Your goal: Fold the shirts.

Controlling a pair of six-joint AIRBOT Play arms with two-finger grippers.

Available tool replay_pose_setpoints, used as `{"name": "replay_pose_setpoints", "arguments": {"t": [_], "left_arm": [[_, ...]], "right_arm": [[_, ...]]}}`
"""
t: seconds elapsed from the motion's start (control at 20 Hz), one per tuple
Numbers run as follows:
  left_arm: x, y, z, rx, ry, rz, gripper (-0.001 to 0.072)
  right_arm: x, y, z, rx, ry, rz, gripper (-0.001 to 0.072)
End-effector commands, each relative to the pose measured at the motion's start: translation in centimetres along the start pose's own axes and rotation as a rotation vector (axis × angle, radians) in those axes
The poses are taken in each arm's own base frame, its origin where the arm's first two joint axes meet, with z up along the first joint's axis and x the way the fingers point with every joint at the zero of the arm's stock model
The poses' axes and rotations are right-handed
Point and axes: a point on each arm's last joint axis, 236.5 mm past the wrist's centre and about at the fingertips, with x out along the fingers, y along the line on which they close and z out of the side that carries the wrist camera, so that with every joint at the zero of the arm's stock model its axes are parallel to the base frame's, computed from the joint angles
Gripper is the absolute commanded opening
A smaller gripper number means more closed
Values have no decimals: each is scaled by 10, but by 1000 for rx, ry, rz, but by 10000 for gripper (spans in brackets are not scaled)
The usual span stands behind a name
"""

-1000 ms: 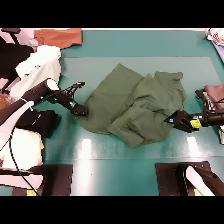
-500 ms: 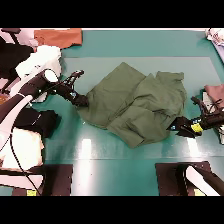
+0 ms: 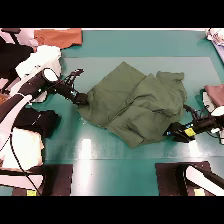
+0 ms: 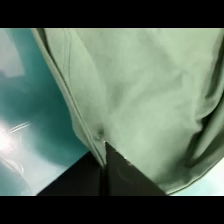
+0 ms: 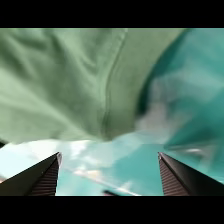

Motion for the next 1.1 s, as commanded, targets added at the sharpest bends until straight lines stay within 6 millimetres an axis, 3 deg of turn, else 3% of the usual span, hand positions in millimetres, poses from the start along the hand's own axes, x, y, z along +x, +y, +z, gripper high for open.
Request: {"name": "replay_pose_setpoints", "arguments": {"t": [0.0,0.1,0.15,0.3,0.45,0.6,0.7,0.85,0.95,1.05], "left_arm": [[0,-2,4,-12,-18,-7,25],[0,-1,6,-27,-26,-5,25],[0,-2,7,-29,-29,-6,25],[-1,-8,15,-65,-63,-34,25],[-3,-15,25,-101,-102,-65,25],[-15,-18,39,-126,-139,-58,24],[-36,-14,50,-129,-180,2,24],[-67,1,40,-174,-188,135,24],[-86,-12,36,-184,-209,125,24],[-117,-34,47,-208,-319,86,24]], "right_arm": [[20,5,14,5,-106,63,684],[15,17,28,12,-213,113,657],[11,23,33,9,-259,130,577],[4,33,43,-10,-338,127,439],[13,44,41,-36,-321,117,53],[5,63,39,-110,-267,119,21],[-26,76,45,-173,-274,101,16],[-80,76,48,-209,-336,20,16],[-104,73,44,-236,-374,-34,16],[-137,101,48,-319,-491,-23,15]]}}
